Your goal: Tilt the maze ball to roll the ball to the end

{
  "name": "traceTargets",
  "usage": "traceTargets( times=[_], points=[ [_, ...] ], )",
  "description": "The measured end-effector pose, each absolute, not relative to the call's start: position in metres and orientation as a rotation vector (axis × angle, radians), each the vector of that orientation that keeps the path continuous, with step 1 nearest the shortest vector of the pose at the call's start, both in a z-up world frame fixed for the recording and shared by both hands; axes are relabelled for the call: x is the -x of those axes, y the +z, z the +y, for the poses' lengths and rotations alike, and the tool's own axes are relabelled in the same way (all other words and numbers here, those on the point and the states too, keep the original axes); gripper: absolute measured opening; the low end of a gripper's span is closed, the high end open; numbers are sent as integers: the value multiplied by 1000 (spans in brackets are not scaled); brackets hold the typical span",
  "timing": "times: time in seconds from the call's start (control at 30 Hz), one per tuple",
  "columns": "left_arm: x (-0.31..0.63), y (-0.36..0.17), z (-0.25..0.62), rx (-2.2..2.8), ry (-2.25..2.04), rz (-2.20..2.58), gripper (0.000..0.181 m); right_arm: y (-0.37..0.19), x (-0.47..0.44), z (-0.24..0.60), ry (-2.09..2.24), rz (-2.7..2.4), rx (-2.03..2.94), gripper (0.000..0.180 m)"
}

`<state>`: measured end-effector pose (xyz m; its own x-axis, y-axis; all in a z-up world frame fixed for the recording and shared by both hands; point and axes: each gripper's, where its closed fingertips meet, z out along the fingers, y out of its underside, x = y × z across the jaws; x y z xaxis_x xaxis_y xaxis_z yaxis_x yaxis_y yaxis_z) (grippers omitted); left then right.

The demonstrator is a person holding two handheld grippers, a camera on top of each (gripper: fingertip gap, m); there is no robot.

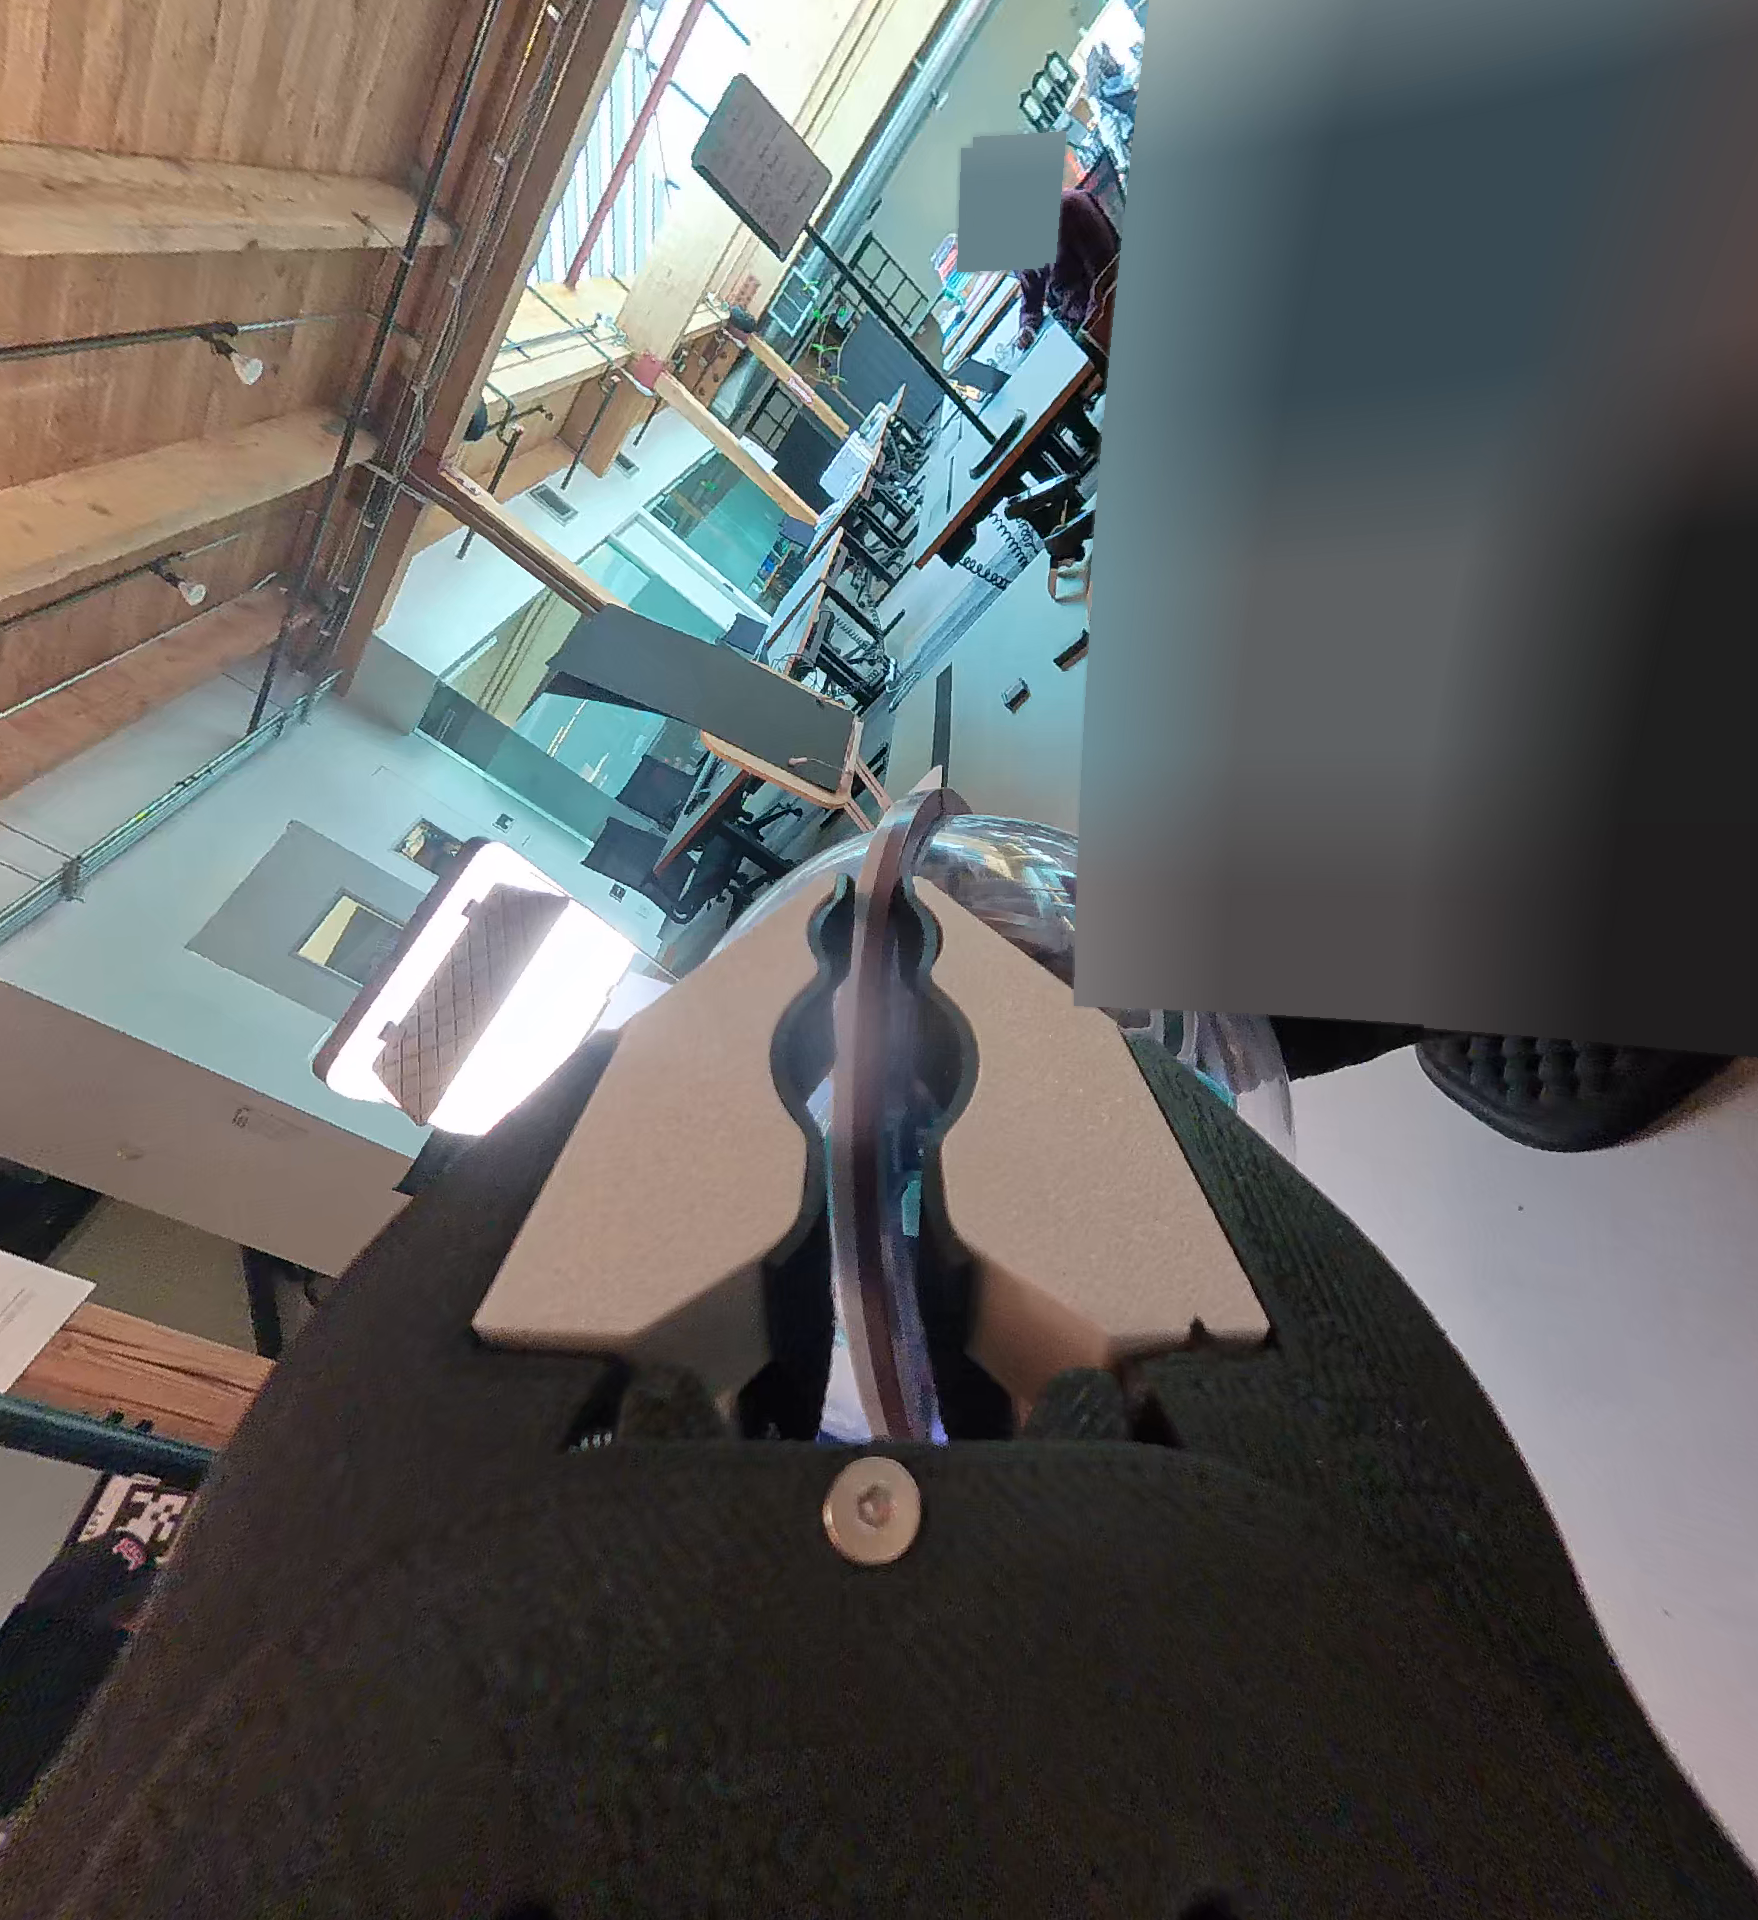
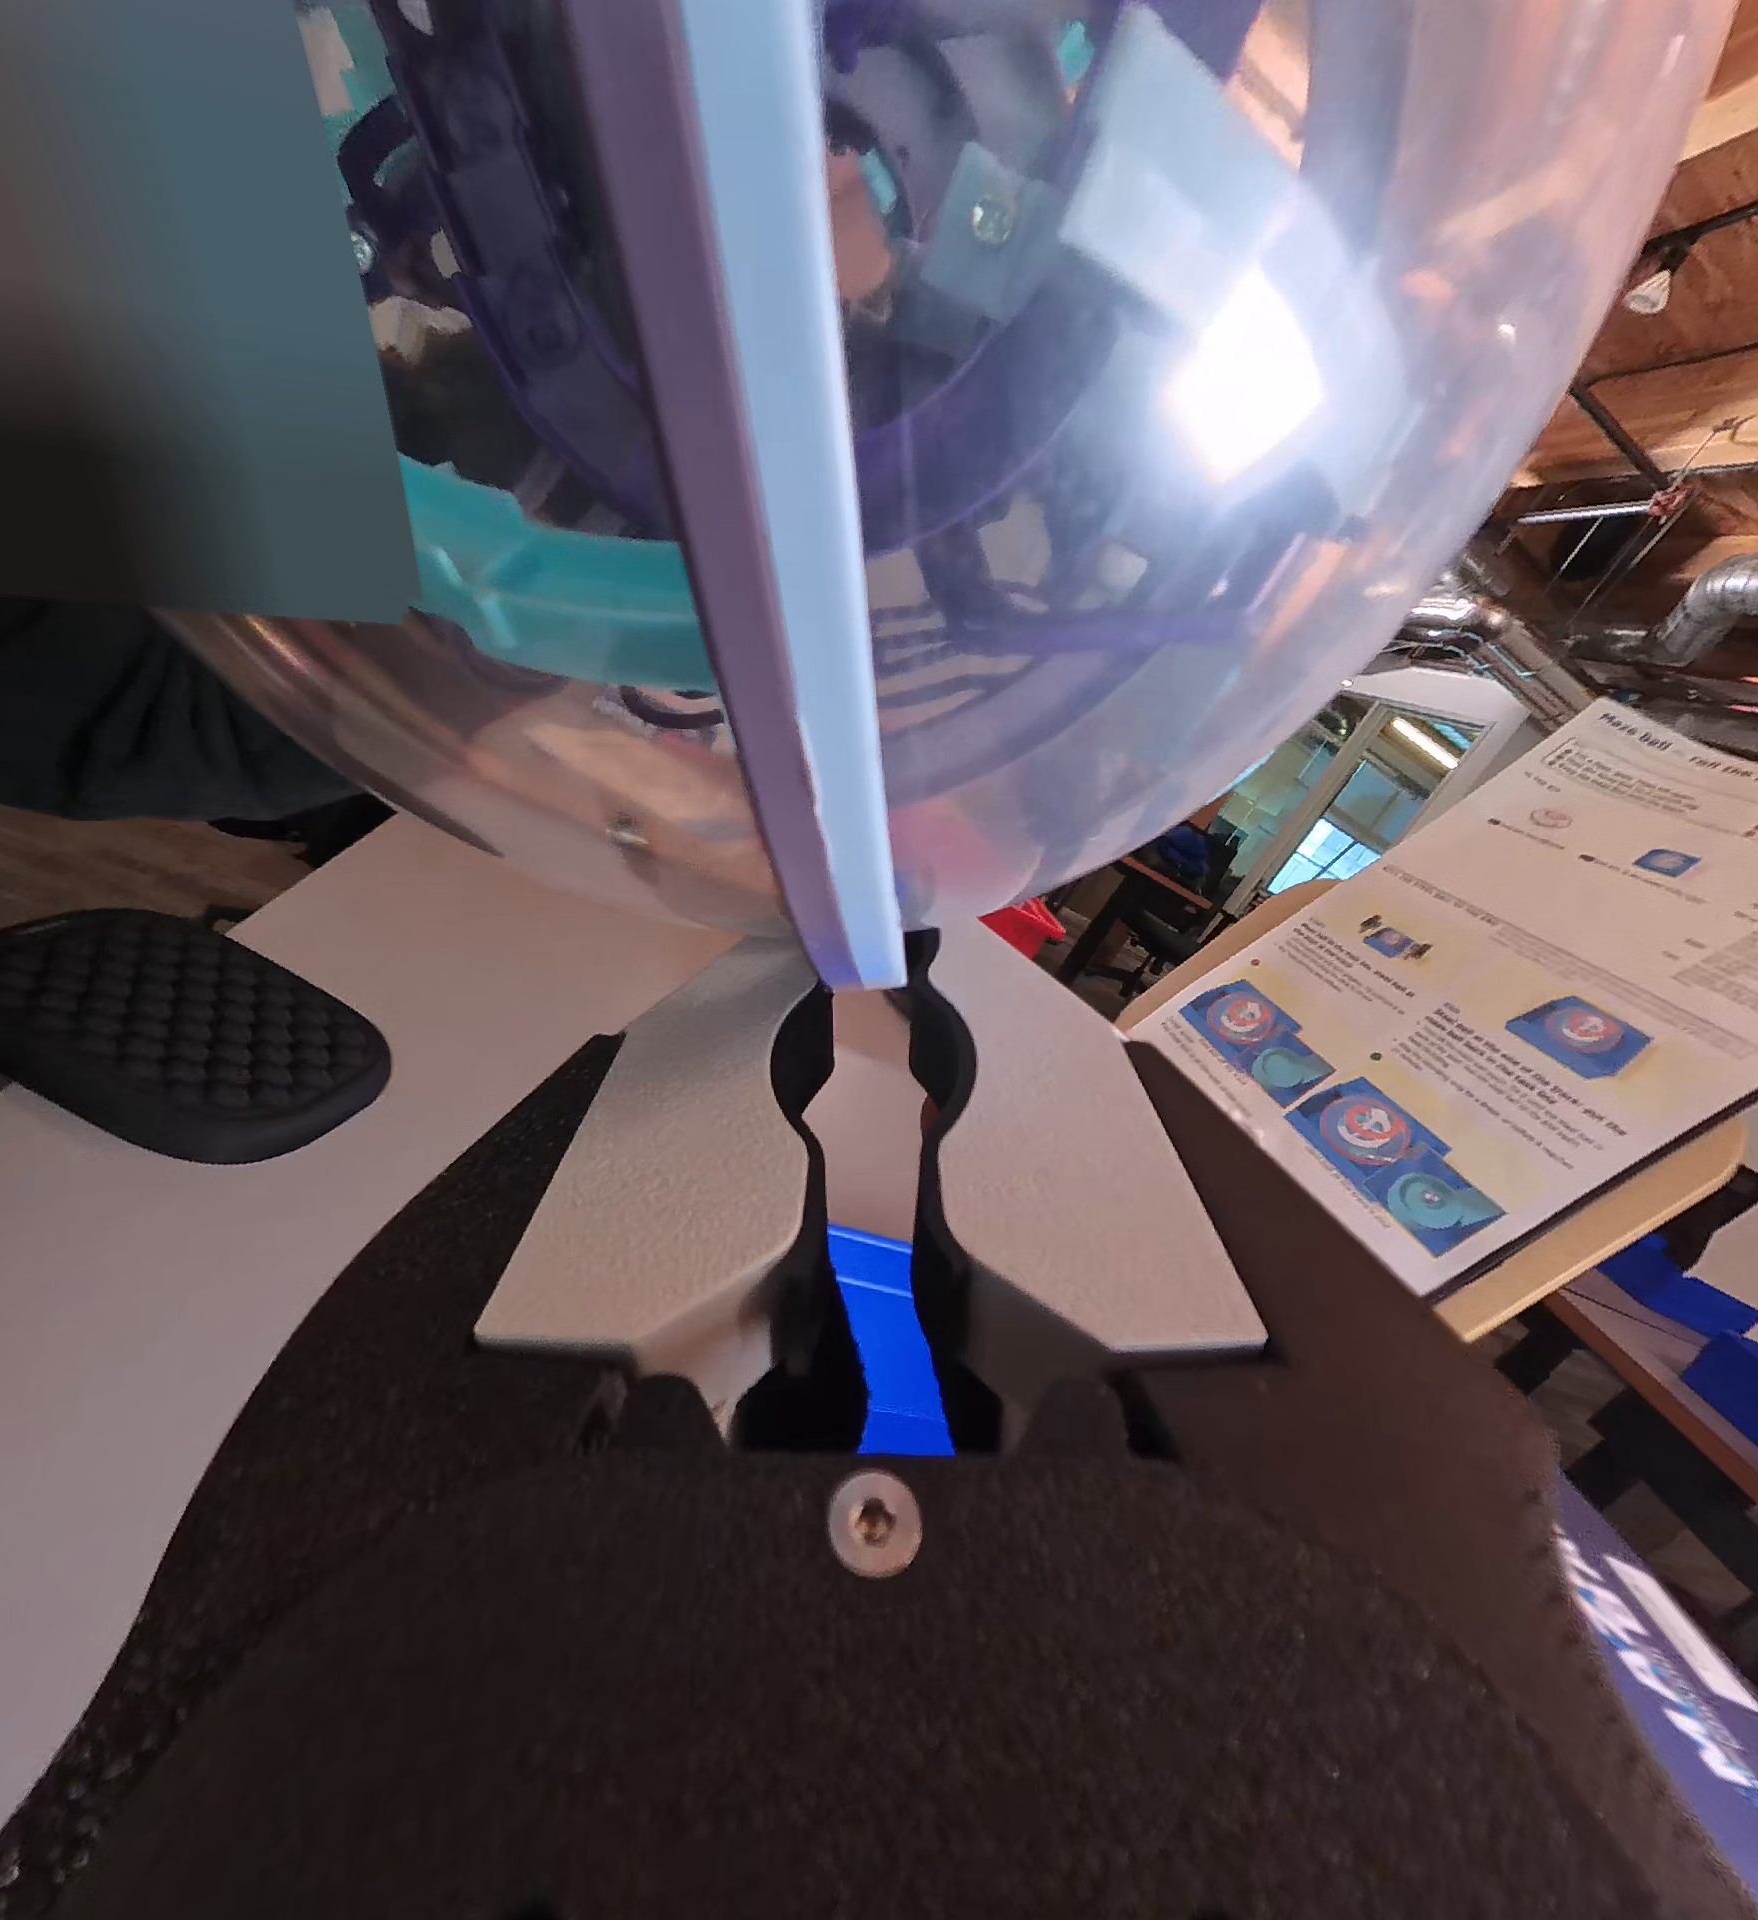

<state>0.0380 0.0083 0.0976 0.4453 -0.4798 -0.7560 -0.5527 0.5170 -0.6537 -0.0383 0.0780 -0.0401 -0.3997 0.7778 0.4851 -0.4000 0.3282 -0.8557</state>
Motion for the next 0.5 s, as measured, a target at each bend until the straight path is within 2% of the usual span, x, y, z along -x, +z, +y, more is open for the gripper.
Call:
traceTargets(
  times=[0.43, 0.5],
  points=[
    [-43, 98, 4, 1083, 60, 1182, 6, -41, 34, 72, 1359, -1482, 371, 6],
    [-43, 100, 6, 1094, 76, 1172, 0, -43, 37, 66, 1417, -1478, 369, 6]
  ],
)
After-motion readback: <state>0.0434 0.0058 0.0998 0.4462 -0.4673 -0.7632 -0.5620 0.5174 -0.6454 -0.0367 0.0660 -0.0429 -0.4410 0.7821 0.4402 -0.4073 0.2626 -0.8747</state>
